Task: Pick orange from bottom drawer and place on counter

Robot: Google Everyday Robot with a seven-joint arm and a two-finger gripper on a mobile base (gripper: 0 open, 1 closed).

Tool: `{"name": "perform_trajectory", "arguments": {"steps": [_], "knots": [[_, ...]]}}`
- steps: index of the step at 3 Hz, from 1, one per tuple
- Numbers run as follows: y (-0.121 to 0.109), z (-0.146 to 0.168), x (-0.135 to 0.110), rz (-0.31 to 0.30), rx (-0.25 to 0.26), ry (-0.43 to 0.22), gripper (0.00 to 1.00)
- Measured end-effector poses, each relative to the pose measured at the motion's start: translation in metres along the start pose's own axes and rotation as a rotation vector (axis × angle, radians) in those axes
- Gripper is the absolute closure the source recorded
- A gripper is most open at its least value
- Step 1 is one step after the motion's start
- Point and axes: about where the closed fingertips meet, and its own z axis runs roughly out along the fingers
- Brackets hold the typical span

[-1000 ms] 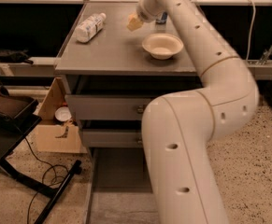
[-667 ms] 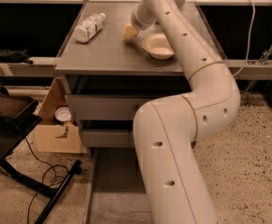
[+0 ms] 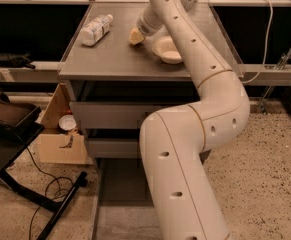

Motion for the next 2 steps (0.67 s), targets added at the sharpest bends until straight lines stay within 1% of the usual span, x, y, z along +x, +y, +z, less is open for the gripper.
{"name": "perform_trajectory", "arguments": {"steps": [1, 2], "knots": [[0.0, 0.0, 0.0, 0.0, 0.0, 0.0, 0.28], [0.0001, 0.0001, 0.0, 0.0, 0.0, 0.0, 0.0]]}}
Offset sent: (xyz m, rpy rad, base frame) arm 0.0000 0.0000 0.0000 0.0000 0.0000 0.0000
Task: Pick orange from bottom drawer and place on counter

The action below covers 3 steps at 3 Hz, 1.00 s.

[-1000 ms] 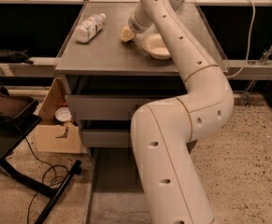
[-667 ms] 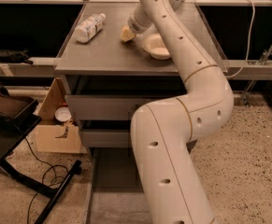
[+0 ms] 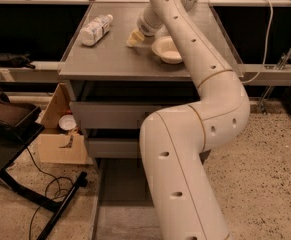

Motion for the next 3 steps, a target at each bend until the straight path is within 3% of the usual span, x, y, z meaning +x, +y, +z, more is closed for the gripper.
{"name": "perform_trajectory", "arguments": {"steps": [2, 3], "knots": [[-0.001, -0.002, -0.002, 0.0, 0.0, 0.0, 0.0], [-0.018, -0.057, -0.076, -0.067, 0.129, -0.01, 0.03]]}}
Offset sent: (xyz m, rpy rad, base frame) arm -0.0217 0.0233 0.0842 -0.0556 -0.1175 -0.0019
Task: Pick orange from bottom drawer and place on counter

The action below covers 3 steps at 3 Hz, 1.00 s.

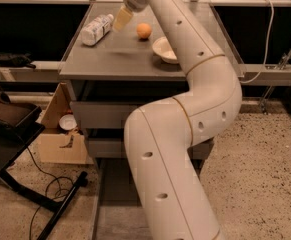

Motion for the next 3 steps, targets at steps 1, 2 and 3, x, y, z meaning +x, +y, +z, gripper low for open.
{"name": "perform_trajectory", "arguments": {"steps": [1, 2, 3], "knots": [[-0.017, -0.047, -0.055, -0.053, 0.099, -0.009, 0.26], [-0.024, -0.099, -0.097, -0.08, 0.198, -0.005, 0.5], [-0.017, -0.101, -0.053, -0.009, 0.201, 0.081, 0.51]]}}
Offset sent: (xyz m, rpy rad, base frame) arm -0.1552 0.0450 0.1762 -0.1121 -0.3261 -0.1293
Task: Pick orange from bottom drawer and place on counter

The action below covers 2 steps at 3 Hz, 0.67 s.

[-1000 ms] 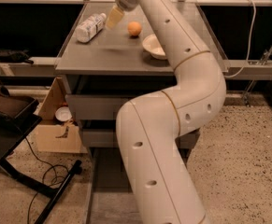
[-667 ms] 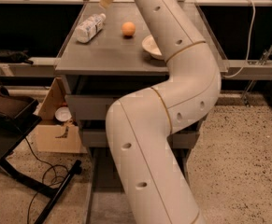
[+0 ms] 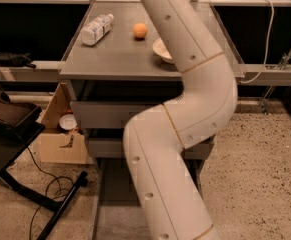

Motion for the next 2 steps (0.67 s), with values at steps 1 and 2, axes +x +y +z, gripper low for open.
{"name": "perform_trajectory", "arguments": {"steps": [1, 2], "knots": [[0.002, 0.0027, 0.0222, 0.019, 0.007, 0.02, 0.28], [0.0021, 0.0013, 0.016, 0.016, 0.004, 0.009, 0.0]]}}
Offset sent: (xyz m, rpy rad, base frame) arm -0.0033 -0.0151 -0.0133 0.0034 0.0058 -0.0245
